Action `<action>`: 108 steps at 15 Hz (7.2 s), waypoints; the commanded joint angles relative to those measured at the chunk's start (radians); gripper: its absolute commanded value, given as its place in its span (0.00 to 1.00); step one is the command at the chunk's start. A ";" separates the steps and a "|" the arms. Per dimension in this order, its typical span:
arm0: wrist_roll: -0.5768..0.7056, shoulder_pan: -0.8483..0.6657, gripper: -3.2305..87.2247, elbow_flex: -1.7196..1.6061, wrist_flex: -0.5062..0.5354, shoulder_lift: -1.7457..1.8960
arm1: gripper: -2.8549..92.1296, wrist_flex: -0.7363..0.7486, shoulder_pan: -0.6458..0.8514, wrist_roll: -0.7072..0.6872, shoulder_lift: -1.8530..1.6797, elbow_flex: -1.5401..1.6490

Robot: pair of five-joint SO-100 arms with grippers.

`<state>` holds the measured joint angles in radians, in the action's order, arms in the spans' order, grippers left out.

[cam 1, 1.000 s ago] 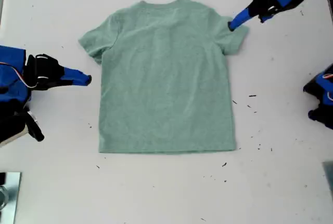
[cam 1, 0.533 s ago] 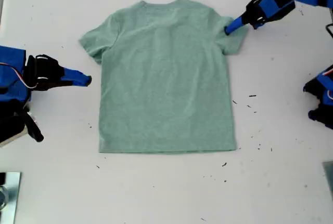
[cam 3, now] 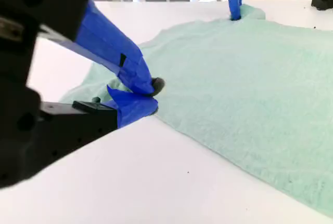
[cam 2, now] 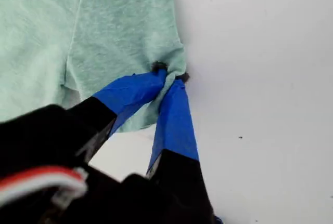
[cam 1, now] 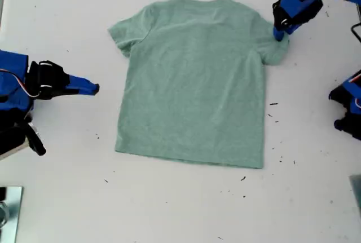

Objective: Fold t shirt

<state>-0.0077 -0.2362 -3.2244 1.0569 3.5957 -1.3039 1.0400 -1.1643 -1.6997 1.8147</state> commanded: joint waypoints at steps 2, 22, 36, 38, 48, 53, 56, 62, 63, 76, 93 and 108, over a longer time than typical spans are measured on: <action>-0.002 0.009 0.03 -0.005 -0.008 0.008 | 0.02 -0.202 -0.092 0.077 -0.051 -0.345; -0.008 -0.006 0.03 -0.003 -0.008 0.008 | 0.06 -0.109 -0.462 0.445 -0.538 0.316; 0.862 -0.538 0.03 1.836 0.535 -1.804 | 0.06 0.206 -0.417 0.459 -0.781 0.857; 0.977 -0.606 0.03 1.973 0.538 -1.993 | 0.06 0.209 -0.419 0.462 -0.782 0.848; 0.976 -0.650 0.40 1.951 0.523 -2.075 | 0.05 0.155 -0.425 0.485 -0.937 0.888; 0.907 -0.595 0.38 1.712 0.218 -2.307 | 0.05 0.153 -0.426 0.476 -0.946 0.887; 0.897 -0.623 0.36 1.654 0.129 -2.382 | 0.05 0.144 -0.423 0.471 -0.982 0.910; 0.831 -0.537 0.35 2.052 0.531 -2.100 | 0.05 0.141 -0.399 0.460 -1.040 0.940; 0.831 -0.546 0.35 2.060 0.538 -2.039 | 0.05 0.141 -0.399 0.460 -1.040 0.940; 0.904 -0.715 0.34 1.654 0.196 -2.324 | 0.05 0.129 -0.403 0.469 -1.054 0.942; 0.930 -0.304 0.11 2.373 0.107 -2.579 | 0.05 0.121 -0.423 0.495 -1.081 0.957; 0.219 -0.017 0.03 0.241 -0.195 -0.611 | 0.05 0.109 -0.454 0.517 -1.104 0.963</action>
<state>0.2684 -0.2746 -2.8747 0.9112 2.8900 -1.1904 0.6013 -0.6581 -2.7980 2.7857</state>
